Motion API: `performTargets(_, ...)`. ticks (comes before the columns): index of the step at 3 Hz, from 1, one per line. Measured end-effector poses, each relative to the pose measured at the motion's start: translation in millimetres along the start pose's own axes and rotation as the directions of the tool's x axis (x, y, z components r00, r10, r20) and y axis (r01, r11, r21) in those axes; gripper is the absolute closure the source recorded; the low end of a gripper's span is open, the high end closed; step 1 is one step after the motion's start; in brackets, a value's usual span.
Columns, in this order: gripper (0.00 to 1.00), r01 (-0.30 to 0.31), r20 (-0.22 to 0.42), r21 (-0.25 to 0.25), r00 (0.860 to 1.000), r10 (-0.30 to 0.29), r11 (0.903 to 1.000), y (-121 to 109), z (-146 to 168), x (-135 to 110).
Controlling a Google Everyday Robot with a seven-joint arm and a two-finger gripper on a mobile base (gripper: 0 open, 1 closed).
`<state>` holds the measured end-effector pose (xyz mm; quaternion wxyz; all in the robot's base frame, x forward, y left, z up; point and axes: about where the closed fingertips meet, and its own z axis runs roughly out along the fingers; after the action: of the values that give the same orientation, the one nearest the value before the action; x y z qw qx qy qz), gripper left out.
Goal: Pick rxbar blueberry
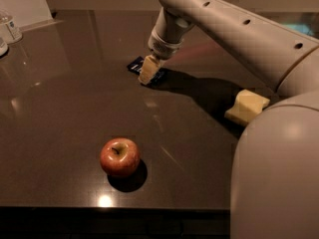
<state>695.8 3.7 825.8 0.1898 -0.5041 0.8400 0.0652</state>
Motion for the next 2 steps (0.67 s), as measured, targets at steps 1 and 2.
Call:
performTargets(1, 0.95, 0.000, 0.000, 0.000, 1.000, 0.000, 1.0000, -0.5, -6.7, -2.8)
performTargets(2, 1.00, 0.000, 0.000, 0.000, 1.000, 0.000, 1.0000, -0.5, -6.7, -2.8)
